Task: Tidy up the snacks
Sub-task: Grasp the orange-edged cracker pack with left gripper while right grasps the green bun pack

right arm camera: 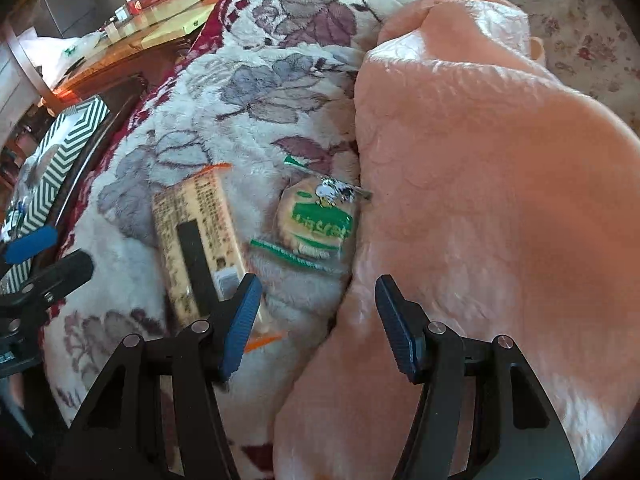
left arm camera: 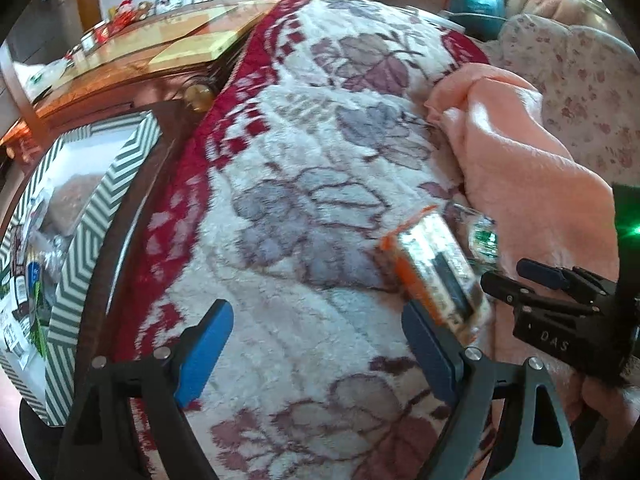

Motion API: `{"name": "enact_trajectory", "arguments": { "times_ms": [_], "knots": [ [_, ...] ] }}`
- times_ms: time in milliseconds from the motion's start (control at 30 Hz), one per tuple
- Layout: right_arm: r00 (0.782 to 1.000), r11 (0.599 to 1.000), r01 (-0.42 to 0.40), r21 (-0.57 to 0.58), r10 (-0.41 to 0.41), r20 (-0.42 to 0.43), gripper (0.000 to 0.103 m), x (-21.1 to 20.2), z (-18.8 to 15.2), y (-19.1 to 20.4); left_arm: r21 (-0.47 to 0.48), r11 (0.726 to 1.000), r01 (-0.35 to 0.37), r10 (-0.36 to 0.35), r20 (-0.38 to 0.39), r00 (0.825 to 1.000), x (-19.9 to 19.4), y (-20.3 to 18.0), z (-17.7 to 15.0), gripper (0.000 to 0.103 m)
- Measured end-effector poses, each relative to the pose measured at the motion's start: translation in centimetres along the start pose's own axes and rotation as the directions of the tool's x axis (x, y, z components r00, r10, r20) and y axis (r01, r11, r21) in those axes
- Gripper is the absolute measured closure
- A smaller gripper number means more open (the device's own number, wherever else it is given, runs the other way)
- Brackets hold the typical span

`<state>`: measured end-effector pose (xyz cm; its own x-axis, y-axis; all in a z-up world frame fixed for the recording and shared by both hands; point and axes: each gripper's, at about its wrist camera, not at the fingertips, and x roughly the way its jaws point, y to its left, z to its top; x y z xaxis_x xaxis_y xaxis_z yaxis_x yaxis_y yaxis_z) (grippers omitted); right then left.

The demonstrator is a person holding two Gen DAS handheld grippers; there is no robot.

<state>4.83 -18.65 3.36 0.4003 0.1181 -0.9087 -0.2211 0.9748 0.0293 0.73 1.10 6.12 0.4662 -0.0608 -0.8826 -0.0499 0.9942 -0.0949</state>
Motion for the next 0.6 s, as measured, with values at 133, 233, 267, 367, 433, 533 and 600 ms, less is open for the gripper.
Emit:
{"name": "enact_trajectory", "arguments": {
  "times_ms": [133, 233, 267, 367, 433, 533, 600],
  "knots": [
    [0.986, 0.986, -0.167, 0.026, 0.168, -0.011, 0.043, 0.9, 0.2, 1.3, -0.038, 0.999, -0.019, 0.019, 0.007, 1.000, -0.2, 1.6, 0.2, 0.015],
    [0.974, 0.975, -0.223, -0.025, 0.221, -0.058, 0.041, 1.6, -0.4, 3.9, -0.061, 0.998, -0.019, 0.019, 0.004, 1.000, -0.3, 2.4, 0.3, 0.015],
    [0.984, 0.982, -0.176, -0.065, 0.174, -0.040, 0.041, 1.4, -0.5, 4.6, -0.062, 0.998, -0.021, 0.021, 0.006, 1.000, -0.4, 2.5, 0.3, 0.015],
    [0.994, 0.990, -0.112, -0.087, 0.113, 0.003, 0.041, 0.8, 0.1, 4.3, -0.066, 0.997, -0.028, 0.029, 0.013, 1.000, -0.5, 2.8, 0.3, 0.015],
    [0.997, 0.994, -0.070, -0.089, 0.071, 0.015, 0.040, 0.5, 0.3, 3.6, -0.071, 0.997, -0.023, 0.024, 0.009, 1.000, -0.5, 3.0, 0.2, 0.015],
    [0.992, 0.993, -0.119, -0.024, 0.120, 0.045, 0.040, -0.8, 0.5, 1.9, -0.069, 0.997, -0.027, 0.026, -0.002, 1.000, -0.1, 3.2, 0.0, 0.015],
    [0.974, 0.975, -0.223, 0.022, 0.222, 0.045, 0.040, -1.4, 1.0, 0.7, -0.075, 0.997, -0.028, 0.027, -0.011, 1.000, 0.2, 3.3, -0.2, 0.015]
  ]
}}
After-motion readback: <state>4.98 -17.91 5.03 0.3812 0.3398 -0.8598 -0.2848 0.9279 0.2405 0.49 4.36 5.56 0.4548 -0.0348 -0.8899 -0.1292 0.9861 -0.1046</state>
